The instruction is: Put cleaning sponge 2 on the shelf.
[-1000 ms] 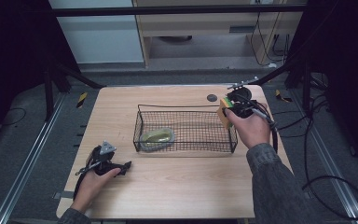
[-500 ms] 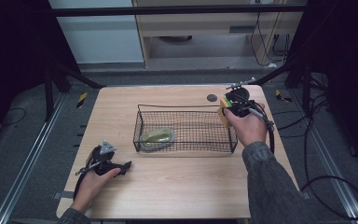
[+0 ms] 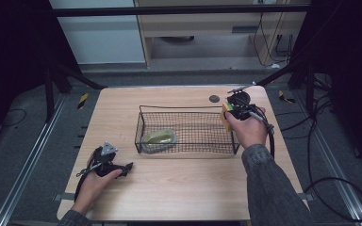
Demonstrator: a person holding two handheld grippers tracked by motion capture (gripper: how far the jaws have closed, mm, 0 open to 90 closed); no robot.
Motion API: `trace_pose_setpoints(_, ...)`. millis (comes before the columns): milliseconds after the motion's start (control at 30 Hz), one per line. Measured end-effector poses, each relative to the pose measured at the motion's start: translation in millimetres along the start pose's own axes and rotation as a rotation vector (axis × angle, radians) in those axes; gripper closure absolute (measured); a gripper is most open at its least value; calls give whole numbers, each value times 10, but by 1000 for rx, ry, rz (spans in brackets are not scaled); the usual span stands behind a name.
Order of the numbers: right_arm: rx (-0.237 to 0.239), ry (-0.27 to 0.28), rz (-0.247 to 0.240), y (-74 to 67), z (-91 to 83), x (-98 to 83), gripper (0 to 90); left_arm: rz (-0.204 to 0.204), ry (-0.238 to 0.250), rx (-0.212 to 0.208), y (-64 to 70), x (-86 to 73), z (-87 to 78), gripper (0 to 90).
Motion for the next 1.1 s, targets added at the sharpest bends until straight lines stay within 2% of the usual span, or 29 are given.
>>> trace_pose_setpoints(467, -4, -31, 7, -19, 169, -59, 645, -3, 1, -2, 2, 4, 4, 0)
trace_pose_setpoints(1100, -4, -70, 34, 47, 439, -172, 644, 2, -2, -5, -1, 9, 9, 0)
Point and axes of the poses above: each handheld gripper's, and its own axes: z roughly forward along the jaws, x roughly out of its top, y roughly to its right, the point moved 7 cm from there along z, roughly forward along the jaws, and after that the axes turned 7 degrees about -y, right-handed, at the moved point
